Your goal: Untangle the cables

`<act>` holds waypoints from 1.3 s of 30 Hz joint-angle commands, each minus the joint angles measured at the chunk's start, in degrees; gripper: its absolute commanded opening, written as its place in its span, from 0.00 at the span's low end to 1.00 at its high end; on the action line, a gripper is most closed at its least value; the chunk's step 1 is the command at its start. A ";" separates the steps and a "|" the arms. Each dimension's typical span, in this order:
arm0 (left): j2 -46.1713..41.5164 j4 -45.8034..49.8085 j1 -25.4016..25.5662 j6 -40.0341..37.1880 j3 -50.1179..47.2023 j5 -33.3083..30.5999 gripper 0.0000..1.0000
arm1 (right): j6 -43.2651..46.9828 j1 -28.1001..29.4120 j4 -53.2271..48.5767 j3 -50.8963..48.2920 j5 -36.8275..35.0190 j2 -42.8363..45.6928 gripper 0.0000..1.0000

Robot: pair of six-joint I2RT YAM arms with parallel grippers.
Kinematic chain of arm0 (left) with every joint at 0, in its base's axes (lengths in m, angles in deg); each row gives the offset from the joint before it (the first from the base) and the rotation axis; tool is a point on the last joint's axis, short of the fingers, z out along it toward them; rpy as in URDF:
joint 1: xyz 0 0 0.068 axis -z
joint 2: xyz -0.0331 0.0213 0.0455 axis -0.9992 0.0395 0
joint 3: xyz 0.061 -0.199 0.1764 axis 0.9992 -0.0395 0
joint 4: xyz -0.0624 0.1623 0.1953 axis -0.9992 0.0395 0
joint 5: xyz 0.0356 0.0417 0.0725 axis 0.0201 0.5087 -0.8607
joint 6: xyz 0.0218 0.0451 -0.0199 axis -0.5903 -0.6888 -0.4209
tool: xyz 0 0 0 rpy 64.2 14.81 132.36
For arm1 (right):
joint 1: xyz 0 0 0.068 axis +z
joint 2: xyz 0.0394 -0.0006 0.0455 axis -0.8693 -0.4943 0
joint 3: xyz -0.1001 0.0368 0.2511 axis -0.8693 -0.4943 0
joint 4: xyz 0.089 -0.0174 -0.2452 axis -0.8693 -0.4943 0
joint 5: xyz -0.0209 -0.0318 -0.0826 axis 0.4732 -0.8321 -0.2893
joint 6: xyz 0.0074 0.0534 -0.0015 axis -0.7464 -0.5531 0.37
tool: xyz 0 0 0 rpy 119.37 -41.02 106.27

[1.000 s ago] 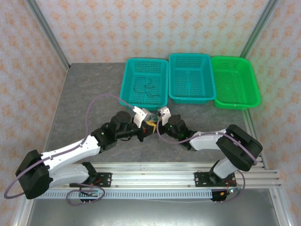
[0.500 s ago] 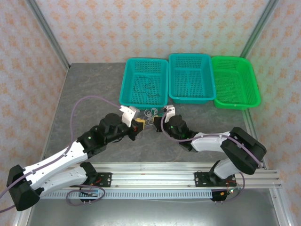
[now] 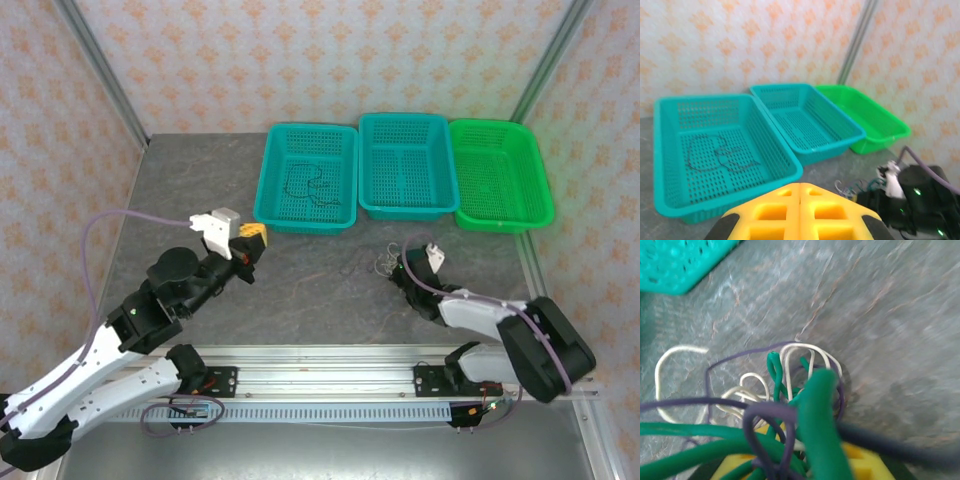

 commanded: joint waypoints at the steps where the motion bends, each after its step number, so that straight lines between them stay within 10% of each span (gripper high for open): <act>1: 2.14 2.22 -0.70 -1.44 0.24 -3.77 0.00 | 0.89 -0.88 -3.44 -3.18 -3.85 6.47 0.06; 8: 13.90 -4.91 -0.69 -2.70 -1.15 21.03 0.18 | 19.39 -0.87 -1.95 -1.96 10.46 19.00 0.02; 13: 23.29 -10.91 -0.56 -6.45 0.68 29.01 0.58 | 29.11 -0.46 -8.33 4.18 22.13 23.90 0.02; 24: 44.52 -7.51 -0.88 -15.75 13.74 37.28 0.77 | 35.91 3.94 -19.67 15.80 24.72 16.12 0.02; 28: 50.34 -16.71 -0.91 -10.19 12.39 34.65 0.72 | 35.23 4.38 -18.82 15.97 23.46 16.25 0.02; 34: 53.58 -24.95 -0.83 -4.73 10.43 34.24 0.13 | 34.32 4.38 -20.33 15.29 20.99 18.08 0.02; 39: 52.38 -22.59 -0.86 -4.79 9.79 32.86 0.00 | 29.70 4.38 -25.20 15.39 6.77 18.65 0.12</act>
